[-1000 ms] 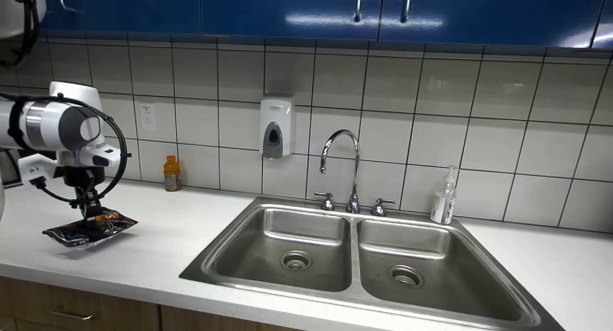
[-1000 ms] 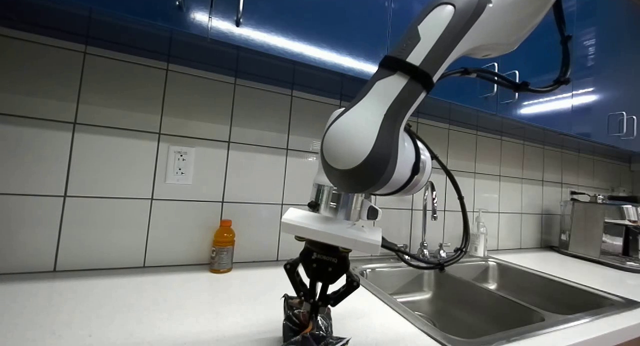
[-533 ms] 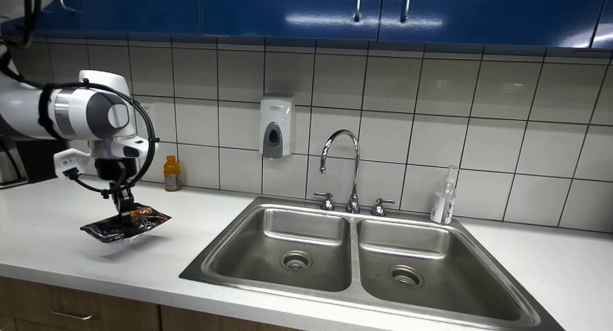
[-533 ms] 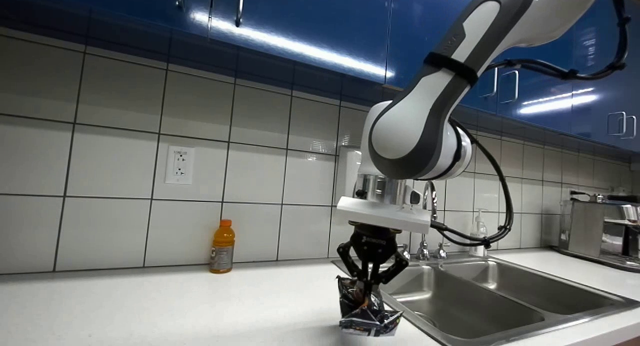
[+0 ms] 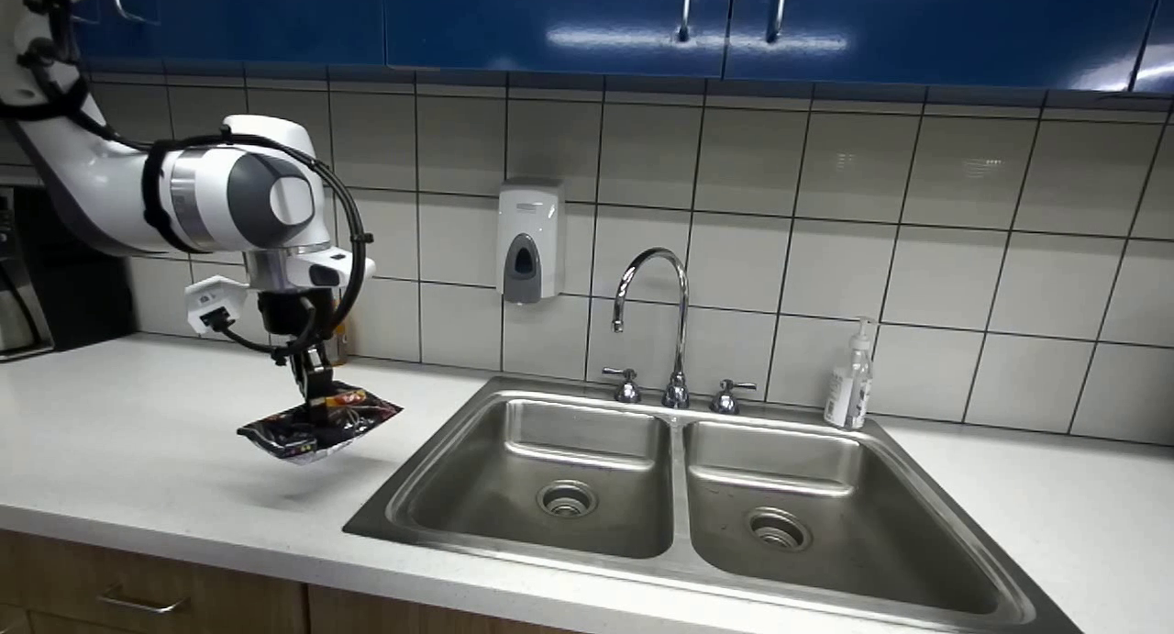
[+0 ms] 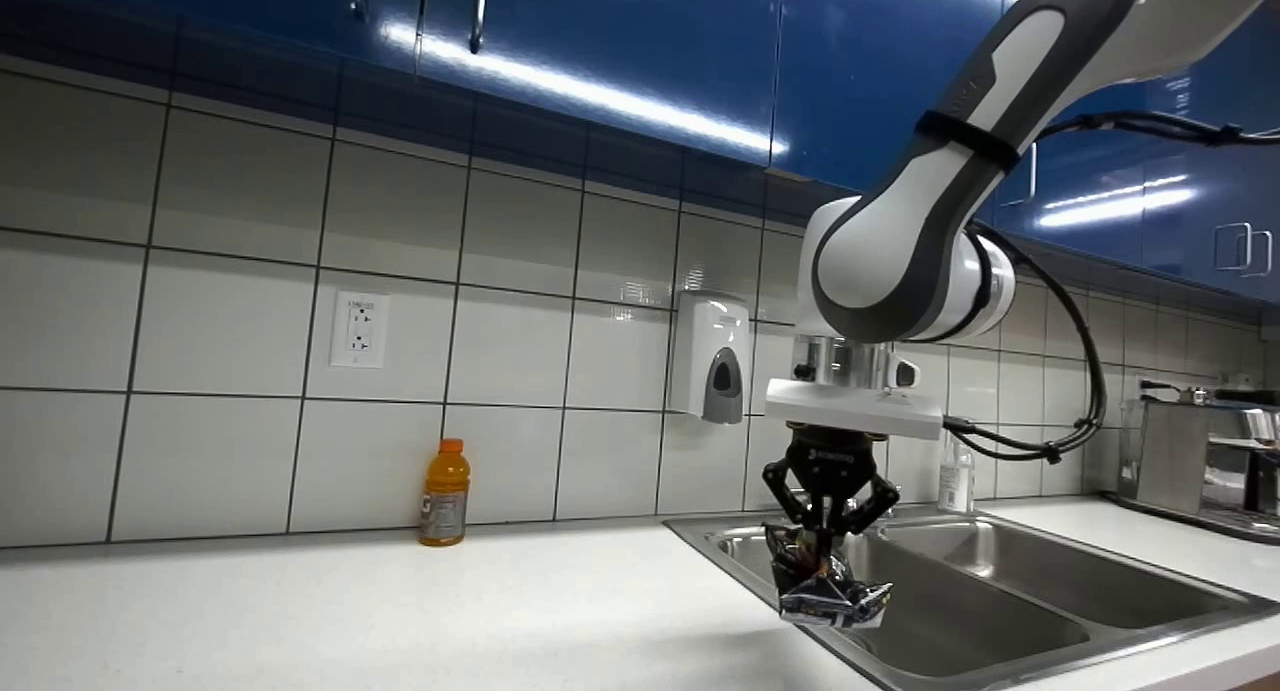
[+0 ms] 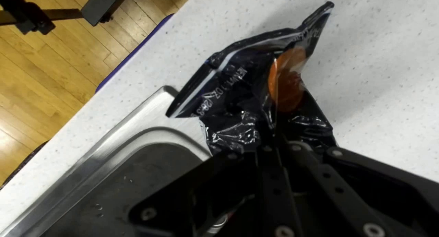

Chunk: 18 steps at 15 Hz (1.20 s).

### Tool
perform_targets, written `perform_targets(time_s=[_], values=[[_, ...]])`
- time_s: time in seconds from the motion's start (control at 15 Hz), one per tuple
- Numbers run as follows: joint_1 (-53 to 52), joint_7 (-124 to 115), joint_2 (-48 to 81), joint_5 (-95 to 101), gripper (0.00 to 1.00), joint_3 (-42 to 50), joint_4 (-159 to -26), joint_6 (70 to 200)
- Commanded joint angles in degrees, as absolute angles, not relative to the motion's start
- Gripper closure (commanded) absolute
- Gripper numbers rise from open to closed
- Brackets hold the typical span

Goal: Put the black packet in the sink

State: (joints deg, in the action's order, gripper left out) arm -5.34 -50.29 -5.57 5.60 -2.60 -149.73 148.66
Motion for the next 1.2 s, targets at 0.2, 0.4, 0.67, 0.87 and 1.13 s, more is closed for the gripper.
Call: perform_targets(time_s=[0.2,0.4,0.67,0.87,1.13], values=[[3.27,-47.75,-8.87,12.41,1.0,0.41,-151.02,146.62],[6.27,-47.14,-7.73,15.18,1.0,2.07,-149.97,146.72],[8.83,-47.17,-4.71,18.69,1.0,3.48,-147.88,147.5],[9.72,-47.1,-0.72,20.31,1.0,4.82,-145.35,148.53],[9.03,-47.01,5.54,21.4,1.0,7.28,-140.34,148.88]])
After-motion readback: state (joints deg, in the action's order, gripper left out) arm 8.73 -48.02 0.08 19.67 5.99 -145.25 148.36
